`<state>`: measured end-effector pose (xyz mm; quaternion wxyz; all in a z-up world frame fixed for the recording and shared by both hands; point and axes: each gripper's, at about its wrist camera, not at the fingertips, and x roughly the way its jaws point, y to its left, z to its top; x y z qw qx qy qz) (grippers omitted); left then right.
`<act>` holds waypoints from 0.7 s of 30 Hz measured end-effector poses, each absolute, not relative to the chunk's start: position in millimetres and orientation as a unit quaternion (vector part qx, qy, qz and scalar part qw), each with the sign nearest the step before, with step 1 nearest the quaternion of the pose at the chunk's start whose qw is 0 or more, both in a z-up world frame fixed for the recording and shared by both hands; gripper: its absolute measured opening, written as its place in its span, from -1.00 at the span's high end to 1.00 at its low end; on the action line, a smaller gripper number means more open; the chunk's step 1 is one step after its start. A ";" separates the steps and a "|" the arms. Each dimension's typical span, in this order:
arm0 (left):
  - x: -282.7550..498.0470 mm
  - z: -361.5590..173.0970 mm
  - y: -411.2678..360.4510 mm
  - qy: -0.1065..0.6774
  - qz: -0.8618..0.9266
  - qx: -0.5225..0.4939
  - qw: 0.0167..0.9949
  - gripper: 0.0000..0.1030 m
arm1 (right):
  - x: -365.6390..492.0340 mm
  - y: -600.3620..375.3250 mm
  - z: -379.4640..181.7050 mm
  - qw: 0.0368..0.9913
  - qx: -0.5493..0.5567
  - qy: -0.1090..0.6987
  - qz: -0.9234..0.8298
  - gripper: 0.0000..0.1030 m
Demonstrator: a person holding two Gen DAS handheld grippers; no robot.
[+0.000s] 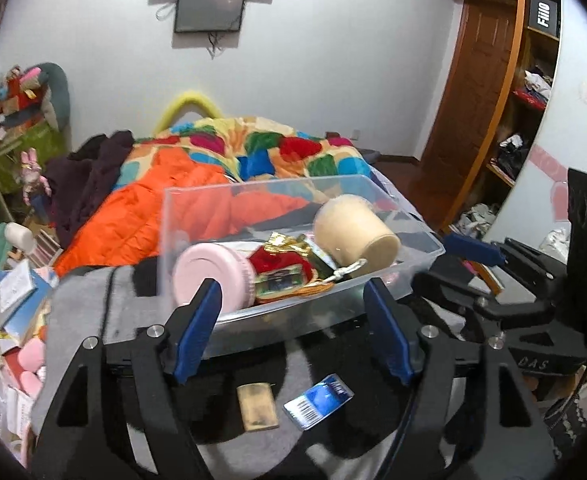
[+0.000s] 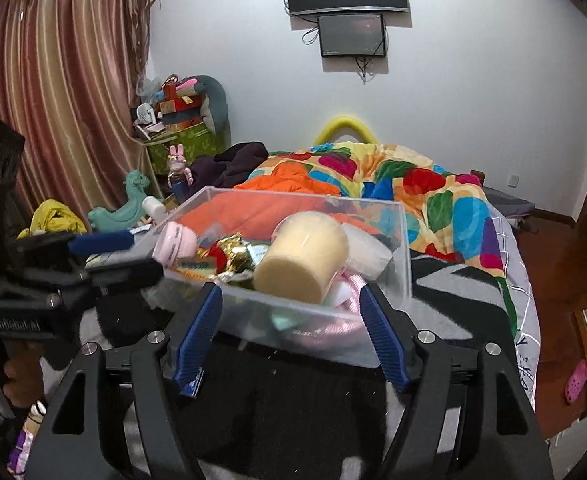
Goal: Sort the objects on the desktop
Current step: 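Drop the green card and cream tub into the clear box, opening both grippers, then grasp the gold bar with the left gripper while the right grasps the blue Max box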
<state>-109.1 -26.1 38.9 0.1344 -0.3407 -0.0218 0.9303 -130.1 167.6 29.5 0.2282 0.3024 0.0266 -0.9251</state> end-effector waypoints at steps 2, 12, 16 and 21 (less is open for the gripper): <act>-105.0 39.9 -31.2 -0.020 0.933 -0.337 0.126 -0.42 | -126.6 163.2 26.6 0.234 0.308 0.031 -0.922 -0.33; -90.2 17.0 -59.1 -0.014 0.929 -0.357 0.091 -0.42 | -99.8 115.6 -12.1 0.278 0.341 0.089 -0.894 -0.33; -84.8 6.7 -72.2 -0.016 0.926 -0.368 0.081 -0.42 | -97.5 101.9 -26.6 0.292 0.362 0.097 -0.880 -0.33; -82.5 -4.3 -82.0 -0.016 0.921 -0.383 0.073 -0.42 | -98.6 87.2 -40.1 0.299 0.381 0.110 -0.868 -0.33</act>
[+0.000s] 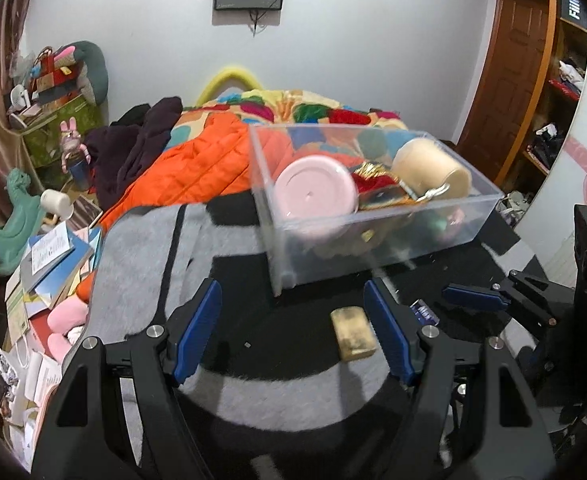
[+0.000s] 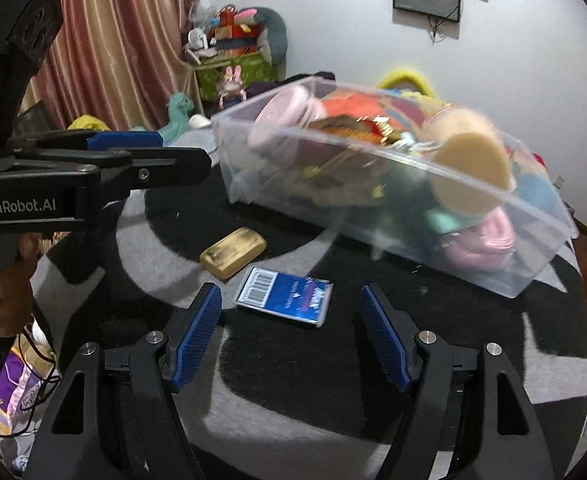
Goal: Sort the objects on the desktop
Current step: 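Grasp the gold bar with the left gripper while the right grasps the blue Max box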
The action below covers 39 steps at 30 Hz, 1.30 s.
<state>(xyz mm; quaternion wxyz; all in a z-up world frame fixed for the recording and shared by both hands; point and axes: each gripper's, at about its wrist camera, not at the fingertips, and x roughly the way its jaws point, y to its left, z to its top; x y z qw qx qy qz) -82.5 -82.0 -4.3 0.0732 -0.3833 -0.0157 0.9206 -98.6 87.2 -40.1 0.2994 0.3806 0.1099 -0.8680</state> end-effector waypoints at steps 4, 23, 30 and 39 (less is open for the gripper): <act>-81.3 -11.1 -82.1 -0.010 0.916 -0.393 0.078 -0.42 | -99.9 79.8 -46.8 0.292 0.391 0.127 -0.863 -0.28; -95.7 -51.2 -31.6 0.054 0.888 -0.444 0.108 0.50 | -109.9 164.6 -30.2 0.265 0.374 -0.001 -0.889 0.10; -87.8 -43.8 -31.2 0.057 0.899 -0.424 0.096 0.54 | -112.8 173.6 -20.6 0.260 0.358 -0.023 -0.897 0.10; -79.4 4.7 -28.8 0.018 0.923 -0.363 0.128 0.54 | -118.9 197.4 -2.7 0.247 0.335 -0.048 -0.908 0.10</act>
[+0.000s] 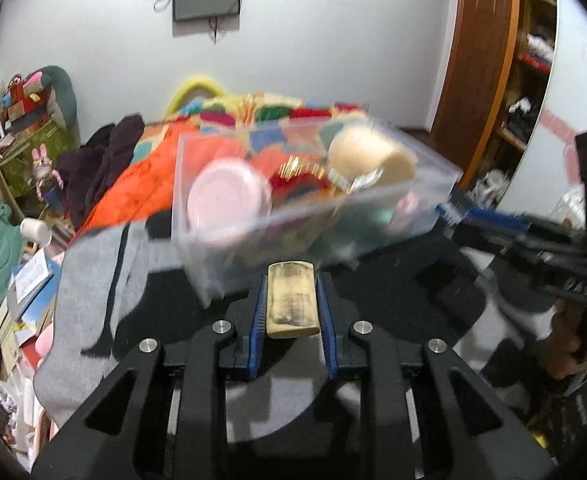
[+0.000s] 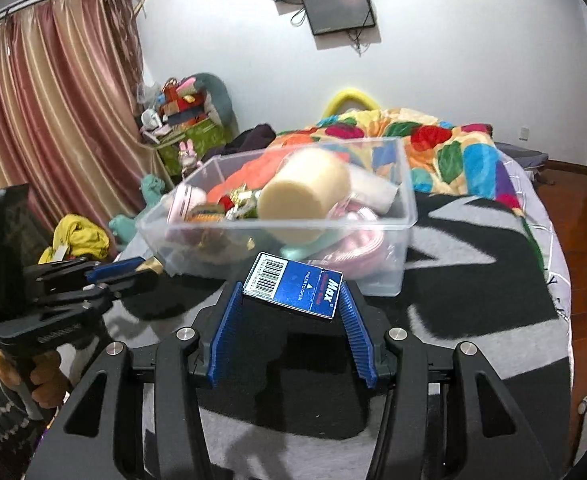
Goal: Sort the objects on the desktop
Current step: 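Grasp the gold bar with the left gripper while the right grasps the blue Max box, then lower the gold bar and blue Max box into the clear box and release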
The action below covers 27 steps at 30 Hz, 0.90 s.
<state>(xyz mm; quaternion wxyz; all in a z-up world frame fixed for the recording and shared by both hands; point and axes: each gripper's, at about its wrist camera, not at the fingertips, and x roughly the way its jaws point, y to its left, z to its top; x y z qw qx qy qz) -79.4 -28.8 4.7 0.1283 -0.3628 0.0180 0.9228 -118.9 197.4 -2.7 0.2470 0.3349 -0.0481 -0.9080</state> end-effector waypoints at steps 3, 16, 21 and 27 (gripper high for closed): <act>-82.4 19.8 -22.2 0.007 0.929 -0.342 0.141 0.54 | -120.6 203.8 7.2 0.240 0.324 -0.051 -0.914 0.10; -124.7 34.5 -5.9 0.000 0.927 -0.343 0.154 0.54 | -144.6 213.8 35.3 0.210 0.286 -0.047 -0.934 0.10; -138.7 28.6 -5.6 -0.017 0.923 -0.350 0.156 0.54 | -159.2 209.2 30.5 0.213 0.296 -0.045 -0.930 0.10; -149.9 20.8 3.7 -0.017 0.920 -0.356 0.161 0.54 | -169.3 208.7 21.4 0.212 0.308 -0.042 -0.927 0.10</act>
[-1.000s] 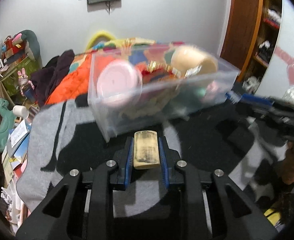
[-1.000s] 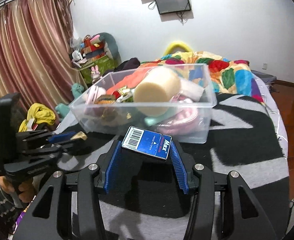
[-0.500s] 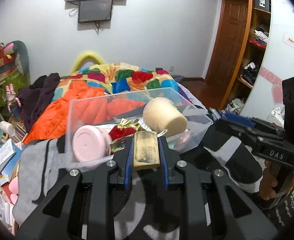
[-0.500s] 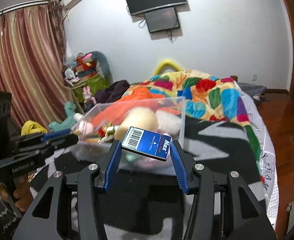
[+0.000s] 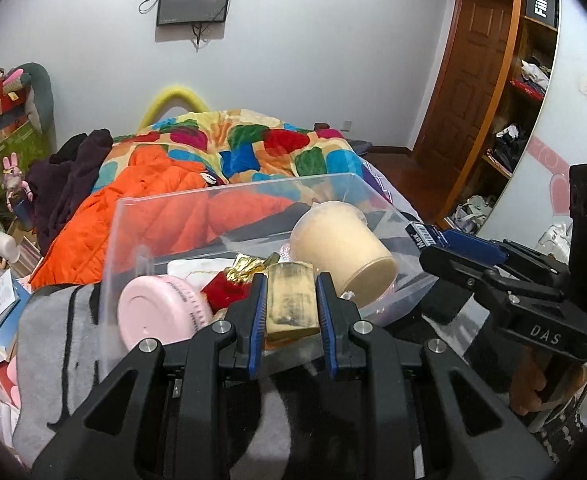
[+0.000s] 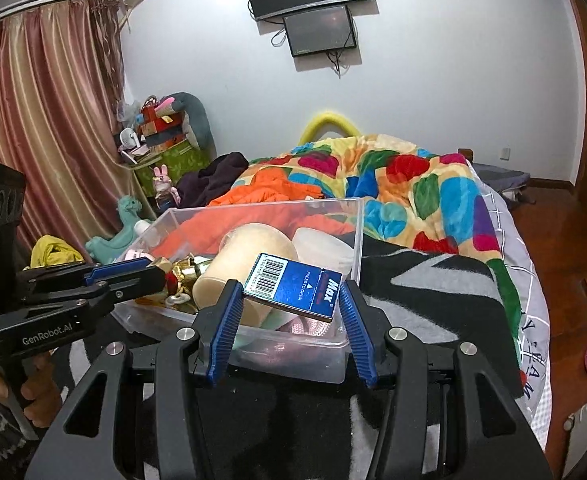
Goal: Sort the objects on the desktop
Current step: 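Lower the gold bar and blue Max box into the clear box and release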
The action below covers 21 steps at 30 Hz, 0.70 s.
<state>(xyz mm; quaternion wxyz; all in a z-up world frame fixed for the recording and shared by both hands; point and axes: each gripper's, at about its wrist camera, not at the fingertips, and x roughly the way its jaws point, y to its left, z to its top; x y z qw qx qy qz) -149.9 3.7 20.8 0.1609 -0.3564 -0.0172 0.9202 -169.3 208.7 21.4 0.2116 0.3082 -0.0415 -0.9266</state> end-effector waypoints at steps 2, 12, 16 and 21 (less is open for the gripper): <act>-153.1 19.8 6.4 -0.019 0.920 -0.357 0.162 0.54 | -171.1 209.2 20.2 0.211 0.310 -0.043 -0.926 0.10; -155.0 20.0 -0.3 -0.046 0.915 -0.365 0.165 0.54 | -176.8 206.5 18.6 0.202 0.318 -0.033 -0.926 0.08; -152.2 26.3 -5.2 -0.058 0.916 -0.359 0.167 0.54 | -176.0 205.4 19.9 0.202 0.319 -0.032 -0.925 0.05; -147.9 32.1 -11.4 -0.072 0.916 -0.355 0.173 0.54 | -173.1 203.3 25.4 0.196 0.316 -0.023 -0.928 -0.09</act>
